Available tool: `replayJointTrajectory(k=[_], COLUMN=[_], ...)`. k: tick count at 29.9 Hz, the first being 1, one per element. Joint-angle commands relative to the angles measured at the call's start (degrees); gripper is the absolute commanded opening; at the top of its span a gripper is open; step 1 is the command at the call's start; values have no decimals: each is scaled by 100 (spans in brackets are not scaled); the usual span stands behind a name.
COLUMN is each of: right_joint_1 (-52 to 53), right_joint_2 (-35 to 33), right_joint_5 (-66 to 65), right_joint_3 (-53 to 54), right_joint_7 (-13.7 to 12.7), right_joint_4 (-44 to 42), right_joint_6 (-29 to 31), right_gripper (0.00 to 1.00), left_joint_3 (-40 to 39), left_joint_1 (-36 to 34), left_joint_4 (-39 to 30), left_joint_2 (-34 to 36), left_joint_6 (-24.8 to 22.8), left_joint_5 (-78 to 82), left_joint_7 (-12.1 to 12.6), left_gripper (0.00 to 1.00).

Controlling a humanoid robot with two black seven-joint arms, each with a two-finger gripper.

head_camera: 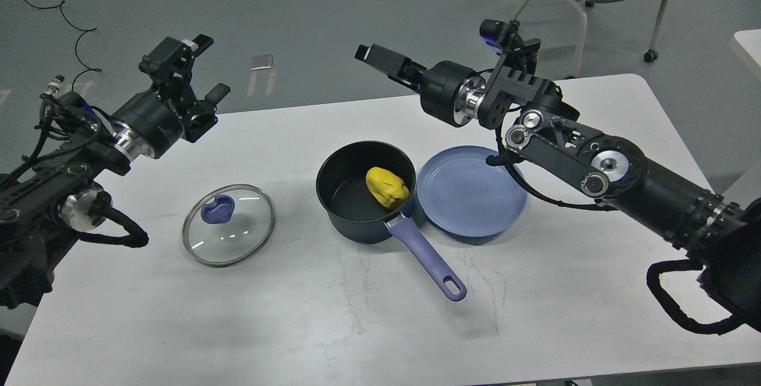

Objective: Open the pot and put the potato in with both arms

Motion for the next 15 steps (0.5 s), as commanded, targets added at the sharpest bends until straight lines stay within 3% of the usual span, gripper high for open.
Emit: replayJointTrajectory(k=[1, 2, 4, 7, 9, 13, 15], right_joint_1=[-348, -349, -647, -1024, -1183, -1640, -1702], right_joint_2=[-59, -60, -392, -569, -578, -499, -464], right_joint_5=[1361, 1365, 2204, 3119, 3315, 3720, 3747], right_joint_3=[876, 878, 1255, 1597, 1818, 2389, 2451], right_joint_7=[-16, -16, -42, -366, -560, -1201, -1194], right_joint_4=[0, 0, 0, -35, -35, 0, 18], right_joint_6=[666, 669, 1299, 1828, 1873, 1873, 1856], right_gripper=[100, 100, 100, 100, 100, 100, 100], left_joint_3=[-1, -1, -27, -211, -300, -563, -625], left_joint_1=[5, 5, 22, 232, 312, 523, 550], left_joint_4=[-40, -40, -40, -40, -40, -31, -31], left_joint_2=[-221, -221, -291, -300, -309, -318, -344], left_joint_6=[-44, -44, -132, -500, -598, -686, -686], left_joint_5=[-431, -432, -729, -1098, -1144, -1196, -1205], left_joint_7=[1, 1, 1, 1, 1, 1, 1], left_gripper=[98, 98, 98, 98, 98, 98, 98])
